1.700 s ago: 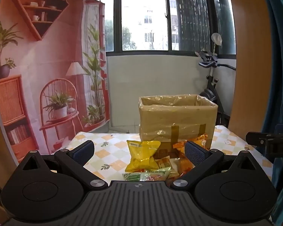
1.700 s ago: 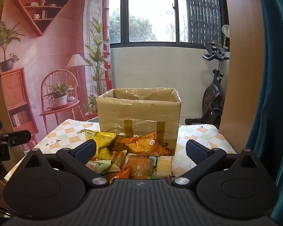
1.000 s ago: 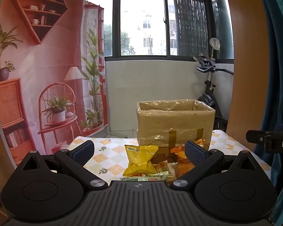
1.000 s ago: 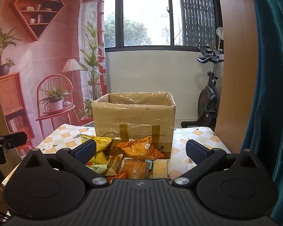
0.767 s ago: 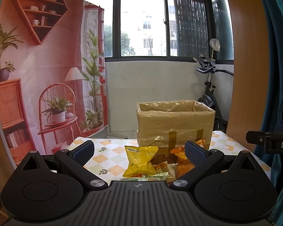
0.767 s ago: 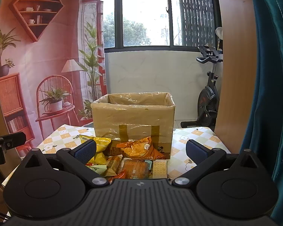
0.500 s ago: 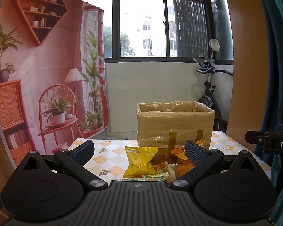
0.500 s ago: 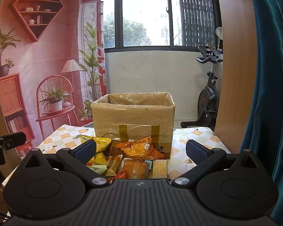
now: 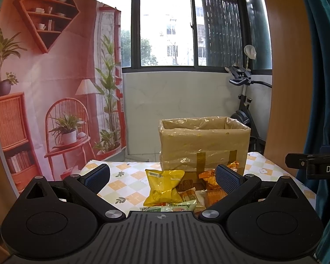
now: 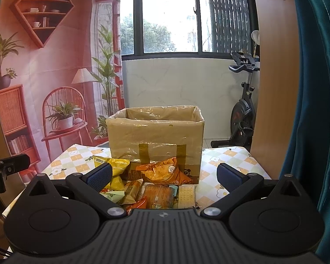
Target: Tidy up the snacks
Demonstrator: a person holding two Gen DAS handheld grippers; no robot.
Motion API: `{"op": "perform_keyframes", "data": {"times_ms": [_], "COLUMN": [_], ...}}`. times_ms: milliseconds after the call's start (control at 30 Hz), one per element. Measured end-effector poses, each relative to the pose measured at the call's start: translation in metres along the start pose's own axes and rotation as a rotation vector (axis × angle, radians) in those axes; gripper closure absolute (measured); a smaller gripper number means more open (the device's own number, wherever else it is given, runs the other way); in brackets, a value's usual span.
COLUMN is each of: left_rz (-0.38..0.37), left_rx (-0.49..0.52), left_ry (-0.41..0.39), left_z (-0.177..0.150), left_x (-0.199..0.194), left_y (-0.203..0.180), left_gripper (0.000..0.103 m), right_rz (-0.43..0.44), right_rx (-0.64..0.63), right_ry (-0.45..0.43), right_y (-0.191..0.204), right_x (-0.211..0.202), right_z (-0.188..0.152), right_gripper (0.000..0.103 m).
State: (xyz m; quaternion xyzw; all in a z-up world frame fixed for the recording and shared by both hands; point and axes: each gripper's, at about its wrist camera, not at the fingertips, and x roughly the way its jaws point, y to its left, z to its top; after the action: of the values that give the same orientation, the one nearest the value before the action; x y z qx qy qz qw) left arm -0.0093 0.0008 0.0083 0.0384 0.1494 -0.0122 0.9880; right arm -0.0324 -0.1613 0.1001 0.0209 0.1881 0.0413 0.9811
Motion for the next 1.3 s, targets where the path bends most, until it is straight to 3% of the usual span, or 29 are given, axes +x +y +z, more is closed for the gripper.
{"op": "perform_keyframes", "data": {"times_ms": [1300], "left_rz": [0.000], "left_rx": [-0.006], "left_ry": [0.018], "left_z": [-0.0054], "left_x": [0.0043], "left_y": [-0.0027], "left_gripper": [0.000], "right_rz": [-0.001], "right_rx": [0.006], "right_ry": [0.014], "right_y": [-0.0007], "right_x": [0.0028], "right_z": [-0.0066], "right_gripper": [0.000]}}
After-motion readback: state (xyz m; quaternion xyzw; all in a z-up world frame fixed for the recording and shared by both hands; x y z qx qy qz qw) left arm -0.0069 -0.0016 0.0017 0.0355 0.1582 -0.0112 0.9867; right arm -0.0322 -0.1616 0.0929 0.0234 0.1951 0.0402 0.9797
